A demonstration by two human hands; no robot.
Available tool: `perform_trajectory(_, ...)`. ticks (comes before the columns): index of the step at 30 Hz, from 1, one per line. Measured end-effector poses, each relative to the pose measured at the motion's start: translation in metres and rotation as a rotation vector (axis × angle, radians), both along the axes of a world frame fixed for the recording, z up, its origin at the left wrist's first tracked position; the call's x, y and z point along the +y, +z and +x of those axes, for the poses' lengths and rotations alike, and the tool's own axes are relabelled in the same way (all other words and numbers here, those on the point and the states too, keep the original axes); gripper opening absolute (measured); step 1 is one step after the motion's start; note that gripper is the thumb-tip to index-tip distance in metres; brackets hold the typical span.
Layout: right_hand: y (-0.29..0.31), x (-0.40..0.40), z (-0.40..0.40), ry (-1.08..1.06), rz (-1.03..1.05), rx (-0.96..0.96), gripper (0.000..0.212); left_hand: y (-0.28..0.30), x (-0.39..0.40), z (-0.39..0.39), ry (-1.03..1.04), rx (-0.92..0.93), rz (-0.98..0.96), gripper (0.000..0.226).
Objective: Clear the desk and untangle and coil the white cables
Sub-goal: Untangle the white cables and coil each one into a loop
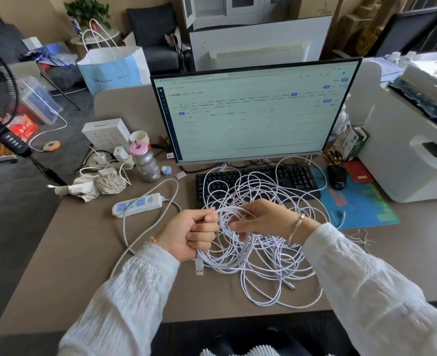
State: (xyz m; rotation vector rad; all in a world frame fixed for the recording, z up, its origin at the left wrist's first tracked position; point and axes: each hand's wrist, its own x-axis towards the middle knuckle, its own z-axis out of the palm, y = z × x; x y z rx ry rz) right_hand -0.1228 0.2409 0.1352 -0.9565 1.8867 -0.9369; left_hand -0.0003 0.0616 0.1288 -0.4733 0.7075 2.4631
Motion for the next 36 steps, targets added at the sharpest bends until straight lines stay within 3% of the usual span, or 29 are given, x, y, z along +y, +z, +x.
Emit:
perform_trajectory(4,-0.008,0.010,-0.008,-0.134,-0.113,-0.512,0.029,-0.004,0.004,0.003,0.023,0.001,-0.293,0.033)
perform_trajectory(7,-0.018,0.014,-0.008,-0.178,-0.172,-0.661,0.024,-0.004,0.012,0.004,0.047,0.046,-0.450,0.033)
perform_trajectory(11,-0.036,0.026,-0.008,-0.231,-0.189,-0.617,0.014,0.000,0.002,0.005,0.240,-0.012,-0.338,0.031)
perform_trajectory(14,-0.052,0.038,-0.010,-0.265,-0.166,-0.532,0.021,0.006,-0.018,0.007,0.383,-0.018,-0.326,0.027)
perform_trajectory(18,-0.068,0.046,-0.006,-0.168,0.081,-0.141,0.013,0.023,-0.044,0.012,0.546,0.018,-0.352,0.027)
perform_trajectory(20,-0.077,0.053,-0.009,-0.132,0.166,-0.002,0.022,0.033,-0.057,0.016,0.619,0.053,-0.373,0.029)
perform_trajectory(23,-0.079,0.069,-0.013,-0.228,0.138,-0.141,0.037,0.039,-0.066,0.020,0.633,0.065,-0.411,0.033)
perform_trajectory(26,-0.062,0.067,-0.011,-0.431,-0.093,-0.487,0.042,0.036,-0.058,0.022,0.556,0.055,-0.445,0.032)
perform_trajectory(27,-0.052,0.062,-0.008,-0.479,-0.170,-0.523,0.042,0.034,-0.054,0.021,0.515,0.054,-0.445,0.033)
perform_trajectory(29,-0.028,0.049,-0.001,-0.477,-0.228,-0.369,0.040,0.028,-0.044,0.018,0.423,0.047,-0.440,0.034)
perform_trajectory(33,0.018,0.027,0.015,-0.280,-0.284,0.262,0.027,0.018,-0.018,0.009,0.249,0.058,-0.487,0.032)
perform_trajectory(36,0.028,0.011,0.022,-0.259,-0.409,0.577,0.027,0.016,-0.001,0.005,0.147,0.093,-0.568,0.030)
